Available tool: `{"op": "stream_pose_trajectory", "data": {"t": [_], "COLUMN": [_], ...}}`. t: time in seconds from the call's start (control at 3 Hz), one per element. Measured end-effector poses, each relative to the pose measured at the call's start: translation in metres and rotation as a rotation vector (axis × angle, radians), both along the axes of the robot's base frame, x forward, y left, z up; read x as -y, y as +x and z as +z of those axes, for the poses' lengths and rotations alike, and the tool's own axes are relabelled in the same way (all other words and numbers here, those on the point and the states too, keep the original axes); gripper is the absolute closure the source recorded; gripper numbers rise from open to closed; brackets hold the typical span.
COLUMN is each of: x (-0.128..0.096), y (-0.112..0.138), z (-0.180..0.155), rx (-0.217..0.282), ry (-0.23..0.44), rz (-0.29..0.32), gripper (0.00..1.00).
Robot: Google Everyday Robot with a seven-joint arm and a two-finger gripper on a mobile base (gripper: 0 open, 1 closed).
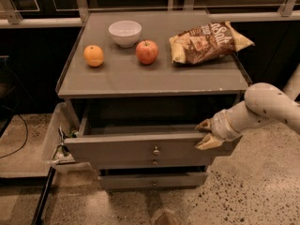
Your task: Open top drawer
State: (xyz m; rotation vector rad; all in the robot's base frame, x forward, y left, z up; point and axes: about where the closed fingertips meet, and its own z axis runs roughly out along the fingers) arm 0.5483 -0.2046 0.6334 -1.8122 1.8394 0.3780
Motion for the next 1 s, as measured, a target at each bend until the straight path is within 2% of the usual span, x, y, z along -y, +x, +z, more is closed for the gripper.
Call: {"op": "stream_pose_trajectory", "data": {"t": [0.33,0.67,1.0], "x": [0.0042,0.0034,-0.0008], "y": [-0.0095,-0.0114,-0.0068], "z": [-0.0025,-0.0009,-0.002], "rx": [-0.004,-0.004,-0.007], "ry": [0.01,0.01,0.009], "rz": [-0.003,-0.003,0.004], "gripper": [1.0,0.0,0.0]}}
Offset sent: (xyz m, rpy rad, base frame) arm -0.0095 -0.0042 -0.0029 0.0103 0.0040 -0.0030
